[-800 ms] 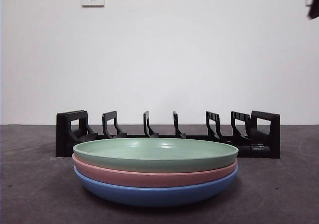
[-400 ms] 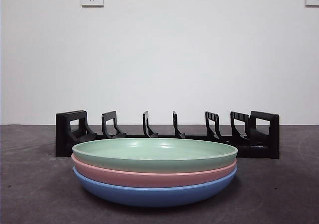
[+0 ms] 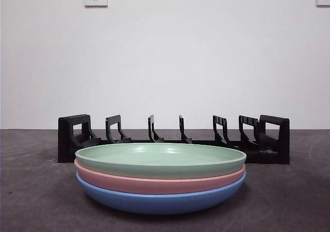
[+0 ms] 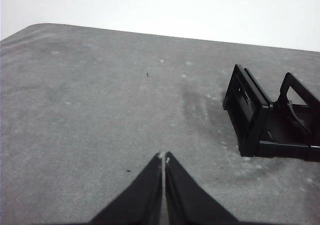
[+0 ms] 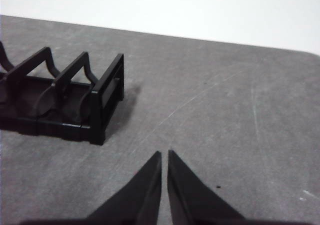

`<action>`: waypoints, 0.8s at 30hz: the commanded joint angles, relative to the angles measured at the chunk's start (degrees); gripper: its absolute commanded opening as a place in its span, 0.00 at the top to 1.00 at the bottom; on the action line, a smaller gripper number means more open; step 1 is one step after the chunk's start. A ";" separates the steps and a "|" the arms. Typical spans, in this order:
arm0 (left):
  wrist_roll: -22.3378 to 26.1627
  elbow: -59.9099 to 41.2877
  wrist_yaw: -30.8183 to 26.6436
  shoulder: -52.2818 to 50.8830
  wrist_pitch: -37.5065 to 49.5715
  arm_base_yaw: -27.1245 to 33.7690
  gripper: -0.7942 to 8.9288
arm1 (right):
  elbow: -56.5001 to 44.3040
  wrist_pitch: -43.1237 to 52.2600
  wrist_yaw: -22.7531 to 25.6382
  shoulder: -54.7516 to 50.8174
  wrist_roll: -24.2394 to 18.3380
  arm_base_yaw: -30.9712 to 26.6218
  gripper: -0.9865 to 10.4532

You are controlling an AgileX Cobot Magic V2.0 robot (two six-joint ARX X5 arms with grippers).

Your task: Place the plate

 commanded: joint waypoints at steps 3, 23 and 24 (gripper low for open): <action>-0.26 -1.01 0.15 -0.07 -0.26 -0.02 0.91 | -0.26 0.09 0.13 -0.04 1.49 0.04 0.90; -0.28 -1.01 0.15 -0.07 -0.26 -0.02 0.91 | -0.20 0.46 0.46 -0.04 1.49 0.04 0.90; -0.28 -1.01 0.15 -0.07 -0.26 -0.02 0.91 | -0.20 0.46 0.46 -0.04 1.49 0.04 0.90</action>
